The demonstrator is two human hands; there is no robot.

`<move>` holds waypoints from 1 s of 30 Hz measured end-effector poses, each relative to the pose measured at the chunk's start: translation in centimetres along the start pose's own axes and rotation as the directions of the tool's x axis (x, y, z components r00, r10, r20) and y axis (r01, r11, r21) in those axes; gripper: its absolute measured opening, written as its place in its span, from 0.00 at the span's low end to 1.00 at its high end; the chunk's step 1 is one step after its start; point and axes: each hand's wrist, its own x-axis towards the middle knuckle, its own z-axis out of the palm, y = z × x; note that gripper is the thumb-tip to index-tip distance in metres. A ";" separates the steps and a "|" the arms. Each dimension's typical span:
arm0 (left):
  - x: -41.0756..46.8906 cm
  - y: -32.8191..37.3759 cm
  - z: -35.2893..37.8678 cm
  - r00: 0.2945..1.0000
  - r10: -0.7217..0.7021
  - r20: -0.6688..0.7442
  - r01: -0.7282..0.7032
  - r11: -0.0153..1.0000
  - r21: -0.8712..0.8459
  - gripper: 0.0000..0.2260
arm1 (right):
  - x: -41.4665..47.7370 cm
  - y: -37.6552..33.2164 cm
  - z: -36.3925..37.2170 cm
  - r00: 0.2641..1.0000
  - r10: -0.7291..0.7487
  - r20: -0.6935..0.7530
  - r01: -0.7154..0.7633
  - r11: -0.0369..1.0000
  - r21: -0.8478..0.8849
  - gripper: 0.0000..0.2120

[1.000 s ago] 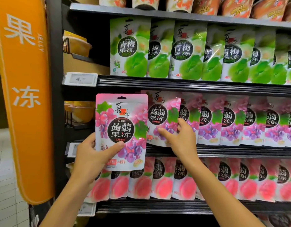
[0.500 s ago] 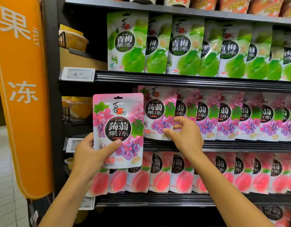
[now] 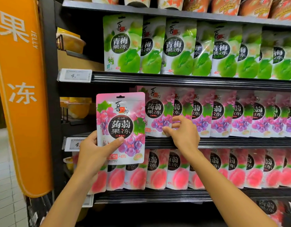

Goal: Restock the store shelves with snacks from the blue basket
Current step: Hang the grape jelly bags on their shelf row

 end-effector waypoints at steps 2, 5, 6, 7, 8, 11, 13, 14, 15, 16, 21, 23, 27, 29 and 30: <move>-0.1 0.1 0.2 1.000 0.007 0.003 -0.007 1.000 0.000 0.21 | 0.0 0.2 -0.1 1.000 -0.012 -0.001 0.012 1.000 0.020 0.21; -0.1 0.2 0.7 1.000 0.013 0.009 -0.013 1.000 -0.009 0.22 | -0.1 0.2 -0.2 1.000 -0.018 0.000 0.018 0.999 0.042 0.20; -0.2 0.2 0.8 1.000 0.012 0.012 -0.012 1.000 -0.012 0.22 | -0.1 0.2 -0.2 1.000 -0.019 0.002 0.019 0.999 0.047 0.19; -0.2 0.1 1.0 1.000 0.010 0.015 -0.010 1.000 -0.015 0.22 | -0.1 0.3 -0.3 1.000 -0.019 0.004 0.019 0.998 0.054 0.19; -0.2 0.1 1.1 1.000 0.008 0.018 -0.008 1.000 -0.018 0.21 | -0.2 0.4 -0.4 1.000 -0.022 0.004 0.021 0.998 0.060 0.18; 0.0 -0.2 1.3 1.000 0.006 0.031 -0.005 1.000 -0.022 0.20 | -0.6 0.4 -0.9 0.997 -0.065 -0.036 0.066 0.997 0.043 0.13; 0.2 -0.3 1.5 0.999 0.003 0.033 -0.002 1.000 -0.027 0.19 | -1.0 0.2 -1.3 0.989 -0.128 -0.079 0.131 0.991 0.032 0.10; 0.3 -0.4 1.6 1.000 0.002 0.031 -0.001 1.000 -0.027 0.19 | -1.1 -0.1 -1.5 0.984 -0.160 -0.085 0.165 0.984 0.063 0.08; 0.5 -0.5 1.7 1.000 0.001 0.030 0.000 1.000 -0.027 0.19 | -1.3 -0.5 -1.7 0.979 -0.191 -0.071 0.199 0.972 0.125 0.07; 0.6 -0.5 1.8 1.000 -0.001 0.030 0.001 1.000 -0.027 0.19 | -1.5 -0.9 -1.9 0.975 -0.219 -0.039 0.223 0.953 0.205 0.06; 1.3 -0.4 2.8 0.999 0.015 0.032 -0.015 1.000 0.007 0.14 | -2.9 -3.3 -2.1 0.886 -0.254 0.388 0.015 0.852 0.523 0.09; 1.7 -0.3 3.3 0.999 0.022 0.024 -0.023 0.999 0.022 0.14 | -3.2 -3.6 -1.4 0.845 -0.253 0.471 -0.056 0.834 0.549 0.07; 2.3 -0.1 3.5 0.998 0.056 0.024 -0.057 0.998 0.035 0.13 | -2.8 -4.1 -0.5 0.876 -0.204 0.437 -0.094 0.817 0.569 0.12; 2.7 0.1 3.4 0.997 0.080 0.014 -0.081 0.996 0.027 0.12 | -2.6 -4.3 -0.2 0.894 -0.170 0.415 -0.127 0.792 0.597 0.09; 2.9 0.2 3.2 0.996 0.090 0.004 -0.091 0.996 0.020 0.11 | -2.4 -4.2 0.0 0.901 -0.150 0.408 -0.145 0.781 0.607 0.07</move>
